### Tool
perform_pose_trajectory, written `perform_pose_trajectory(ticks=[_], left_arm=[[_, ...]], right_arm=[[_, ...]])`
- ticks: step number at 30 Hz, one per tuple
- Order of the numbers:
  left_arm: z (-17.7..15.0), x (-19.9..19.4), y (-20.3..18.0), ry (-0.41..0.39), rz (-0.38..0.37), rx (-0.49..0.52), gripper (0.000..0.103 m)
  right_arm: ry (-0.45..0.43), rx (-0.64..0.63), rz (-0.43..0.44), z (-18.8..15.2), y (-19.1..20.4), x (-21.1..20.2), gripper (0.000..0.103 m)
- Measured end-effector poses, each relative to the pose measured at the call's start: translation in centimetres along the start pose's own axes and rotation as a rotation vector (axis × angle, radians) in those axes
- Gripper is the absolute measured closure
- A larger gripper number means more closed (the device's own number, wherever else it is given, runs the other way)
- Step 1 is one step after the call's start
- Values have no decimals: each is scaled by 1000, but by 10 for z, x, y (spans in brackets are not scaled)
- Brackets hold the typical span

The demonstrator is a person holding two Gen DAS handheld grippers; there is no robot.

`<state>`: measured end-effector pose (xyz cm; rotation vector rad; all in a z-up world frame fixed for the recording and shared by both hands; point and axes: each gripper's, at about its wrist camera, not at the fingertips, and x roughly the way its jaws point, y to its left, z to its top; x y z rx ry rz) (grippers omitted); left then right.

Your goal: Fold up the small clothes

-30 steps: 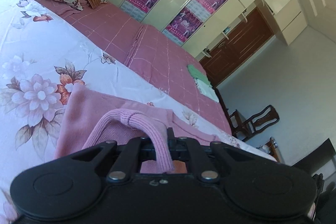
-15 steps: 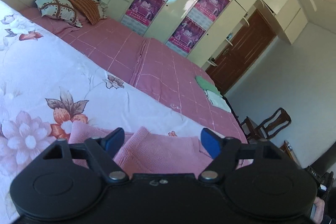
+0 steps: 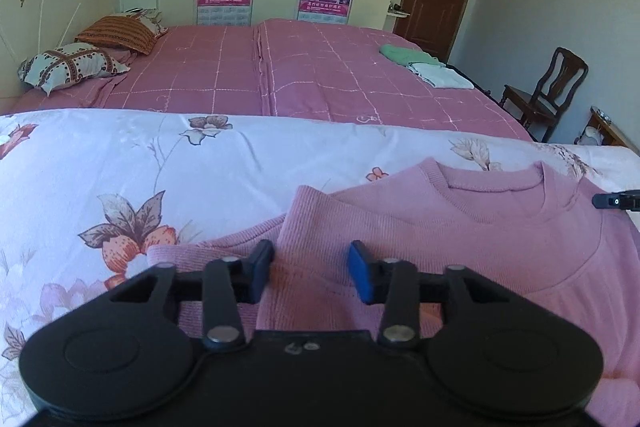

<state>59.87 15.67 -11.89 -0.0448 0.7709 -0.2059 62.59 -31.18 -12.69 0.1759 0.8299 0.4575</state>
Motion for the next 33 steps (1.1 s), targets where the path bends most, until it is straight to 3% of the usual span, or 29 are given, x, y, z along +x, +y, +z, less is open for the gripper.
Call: perform_pose_trajectory(ticks=[1,2,5,8,10,12,14,18,27,29,32,33], left_arm=[[-2,-1,-3,-12,10,22,84],[-3,-4,-5,-27,20,28,89],[-4,-25,-12,-136,48,35,92],[-3,-57,-12,-343,2,16,92],[1,-59,-9,-394,38,-28,92],[9,-40,1,-333,111,-117,92],[12,-20,11,-256,108,-208,92],[11,-1,6,-163,151,-163,92],[6,4,5,-129,178,-109,90],[6,4,7,-118,178,-112,85],[5,-15,7,-172,211,-125,63],[4,-29,5,-220,208,-124,52]], right_arm=[[11,-17,3,-1,2,2,92],[3,-50,-13,-3,6,6,92],[-59,-96,-36,-6,14,-2,93],[-220,-79,4,0,16,-31,94],[-308,-64,9,5,16,-44,94],[-330,-35,-34,11,12,-39,94],[-278,31,-72,13,2,-20,94],[-186,52,-117,5,1,2,94],[-109,51,-166,-9,-10,13,93],[-118,41,-167,-9,-6,11,93],[-110,58,-157,-7,-9,8,92],[-122,76,-157,-6,-9,1,71]])
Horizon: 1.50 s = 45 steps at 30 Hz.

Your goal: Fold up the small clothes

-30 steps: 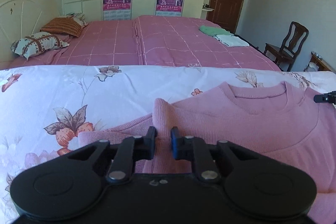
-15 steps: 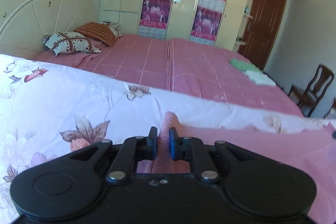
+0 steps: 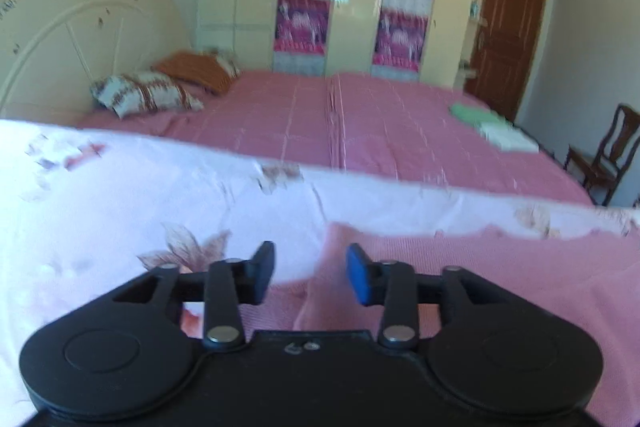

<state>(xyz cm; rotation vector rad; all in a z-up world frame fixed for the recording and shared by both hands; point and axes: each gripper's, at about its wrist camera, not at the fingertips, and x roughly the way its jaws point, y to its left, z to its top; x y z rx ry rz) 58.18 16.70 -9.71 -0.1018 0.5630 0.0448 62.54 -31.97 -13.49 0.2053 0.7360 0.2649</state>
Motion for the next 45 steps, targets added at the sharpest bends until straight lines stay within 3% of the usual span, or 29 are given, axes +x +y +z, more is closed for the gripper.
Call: perform_pose_trajectory(ticks=[1,2,5,8,11,14,16,21,23,26,30,34,35,36,39,40,42,45], left_arm=[[0,-14,-1,-41,-19,0,44],[0,-27,-8,-66,-46,2,43],[-5,-41,-46,-45,-140,79,39],[-23,-50,-73,-32,-124,188,38],[-42,-69,-42,8,-131,119,41],[-64,-94,-4,43,-97,92,45],[-78,-106,15,85,-111,63,46],[-99,-125,40,149,-109,25,47],[-102,-123,45,170,-124,-7,53],[-103,-118,43,182,-154,-13,65],[-101,-118,43,169,-157,-22,88],[-102,-127,41,150,-123,28,90],[-105,-124,41,167,-121,45,89],[-105,-122,40,170,-112,67,79],[-91,-132,38,107,-1,77,38],[-83,-137,35,56,19,79,31],[-62,-133,14,-4,-60,82,31],[-35,-95,-49,-3,-199,117,25]], right_arm=[[-29,2,-21,1,1,-10,47],[-64,-9,-16,2,3,-21,43],[-47,-67,65,2,20,-37,44],[2,-169,17,-7,41,-30,44],[16,-153,29,-19,33,-43,44],[32,-56,82,-36,-3,-76,44],[48,-19,112,-51,-20,-99,53],[96,65,154,-87,-43,-145,58],[105,85,167,-96,-44,-154,61],[122,100,209,-108,-39,-160,85],[109,33,200,-112,-26,-165,96],[94,0,209,-112,-31,-182,100],[108,-20,189,-114,-33,-184,101],[133,-47,172,-117,-33,-182,101],[165,-63,143,-113,-29,-170,97],[127,-44,121,-106,-28,-173,83],[-10,-50,81,-87,-19,-181,59],[-45,-40,73,-54,18,-143,59]])
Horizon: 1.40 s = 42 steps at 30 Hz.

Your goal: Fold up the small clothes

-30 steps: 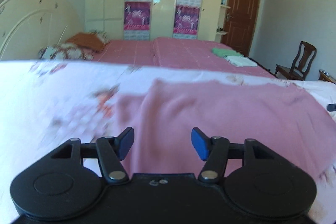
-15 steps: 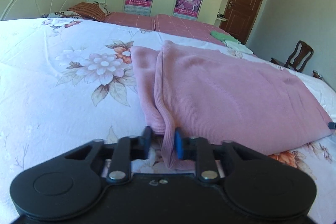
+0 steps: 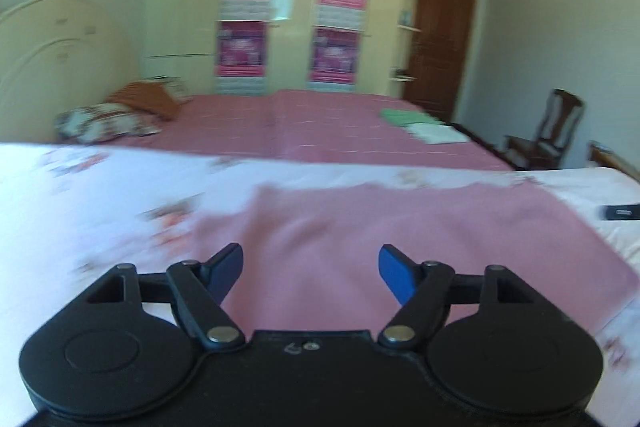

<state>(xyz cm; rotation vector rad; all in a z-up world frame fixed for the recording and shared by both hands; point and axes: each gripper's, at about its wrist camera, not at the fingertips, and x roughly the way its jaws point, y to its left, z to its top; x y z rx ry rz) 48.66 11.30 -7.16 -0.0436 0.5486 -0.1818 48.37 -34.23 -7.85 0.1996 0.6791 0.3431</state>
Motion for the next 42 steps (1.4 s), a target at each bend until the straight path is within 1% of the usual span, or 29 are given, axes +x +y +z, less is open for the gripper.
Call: perform_pose_trajectory(ticks=[1,3,6,8,10,11,12,13,15,16,17,18,19,20,21,23,24,26,27,29,30,31,33,35,36,38,40,41,42], left_arm=[[9,18,-18,3,-39,12,24],[22,55,-53,3,-72,27,20],[28,103,-77,61,-96,7,20],[22,125,-74,117,-68,-4,20],[14,131,-59,149,-10,21,21],[9,128,-47,153,23,45,19],[3,122,-29,150,62,62,12],[-2,114,-12,142,84,57,9],[-11,105,13,148,133,57,11],[-11,100,19,146,122,40,12],[-8,96,20,135,128,12,14],[-4,92,15,117,133,-2,19],[1,88,5,92,131,-1,19],[6,83,-12,66,104,12,19],[8,80,-27,50,72,25,18],[7,82,-63,42,14,61,15],[4,86,-75,64,-7,83,15],[-9,101,-97,128,-6,141,17],[-17,108,-102,164,6,167,16],[-23,106,-101,149,16,177,15],[-19,101,-98,160,13,164,17],[-18,90,-94,146,17,156,19],[-17,70,-87,96,27,151,16],[-23,57,-82,80,46,133,15],[-28,57,-79,93,48,120,14],[-43,66,-77,158,56,117,14],[-52,64,-72,124,56,104,11],[-51,63,-70,123,54,92,11],[-49,61,-68,127,58,83,12]], right_arm=[[-3,2,24,9,15,20,59],[3,-47,50,23,54,63,59],[57,-89,99,36,101,118,59],[94,-125,112,37,118,143,59],[132,-173,120,33,121,158,59],[138,-207,98,30,118,161,59],[129,-225,40,27,105,162,59],[118,-215,-13,26,88,159,59],[100,-157,-148,23,41,150,59],[103,-120,-179,20,20,148,59],[106,-71,-151,18,2,145,59],[96,-40,-123,19,-5,141,59],[77,-29,-131,21,-4,135,59],[29,-29,-138,25,3,125,59],[-12,-25,-110,27,12,115,59],[-8,-43,-14,29,41,107,59],[6,-84,28,26,59,108,59],[43,-180,95,14,96,112,59],[71,-218,95,7,110,120,59],[138,-251,30,-11,120,139,59],[109,-241,31,-16,118,139,59],[115,-226,29,-15,117,138,59],[104,-200,23,-11,116,125,59],[69,-203,49,-13,119,109,59],[73,-201,62,-15,122,105,59],[91,-213,96,-24,131,103,59],[122,-256,74,-38,139,111,59],[101,-262,67,-43,139,111,59],[104,-242,67,-42,137,112,59]])
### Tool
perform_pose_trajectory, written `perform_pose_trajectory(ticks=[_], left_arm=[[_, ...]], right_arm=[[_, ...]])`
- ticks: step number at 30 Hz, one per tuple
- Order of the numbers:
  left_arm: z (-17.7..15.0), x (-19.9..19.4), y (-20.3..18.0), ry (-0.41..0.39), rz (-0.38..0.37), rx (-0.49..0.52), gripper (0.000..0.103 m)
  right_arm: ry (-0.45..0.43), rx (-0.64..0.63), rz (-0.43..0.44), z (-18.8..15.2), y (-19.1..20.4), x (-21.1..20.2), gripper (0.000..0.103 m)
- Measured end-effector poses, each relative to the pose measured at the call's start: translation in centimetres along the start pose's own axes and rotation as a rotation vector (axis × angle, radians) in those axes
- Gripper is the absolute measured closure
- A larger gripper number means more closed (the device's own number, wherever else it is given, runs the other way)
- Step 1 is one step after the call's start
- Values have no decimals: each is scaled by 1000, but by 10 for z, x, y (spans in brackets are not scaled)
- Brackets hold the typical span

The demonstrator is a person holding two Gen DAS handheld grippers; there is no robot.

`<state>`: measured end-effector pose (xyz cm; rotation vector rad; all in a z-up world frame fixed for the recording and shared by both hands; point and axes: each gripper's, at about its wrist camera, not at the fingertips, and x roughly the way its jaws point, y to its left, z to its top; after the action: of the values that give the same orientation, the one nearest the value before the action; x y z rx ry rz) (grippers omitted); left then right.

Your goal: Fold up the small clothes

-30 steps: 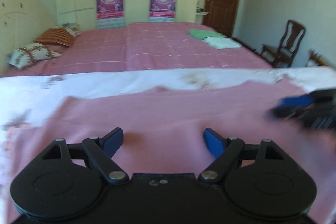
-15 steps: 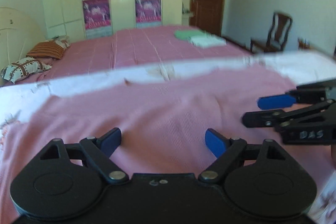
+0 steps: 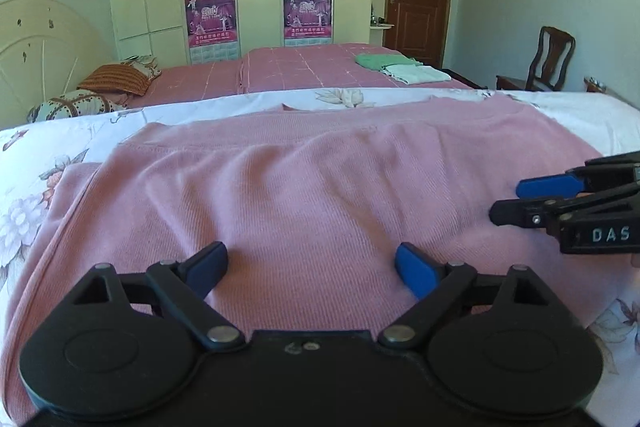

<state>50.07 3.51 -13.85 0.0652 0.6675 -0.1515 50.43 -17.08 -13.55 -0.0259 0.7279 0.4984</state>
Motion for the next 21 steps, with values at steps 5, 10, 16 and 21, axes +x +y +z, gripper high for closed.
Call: perform_pose_trajectory(ticks=[5,10,16,21], left_arm=[[1,-32,-6,-37,1,3,16],[-22,-22,-29,8,32,47,5],[-32,-47,-6,19,91,37,4],[-55,-70,33,47,135,0,3]], right_arm=[[-43,105,32,4,-12,-36,59],[13,16,53,-14,21,-30,59],[-4,2,-46,-25,16,-42,59],[33,87,-186,-54,-48,-79,59]])
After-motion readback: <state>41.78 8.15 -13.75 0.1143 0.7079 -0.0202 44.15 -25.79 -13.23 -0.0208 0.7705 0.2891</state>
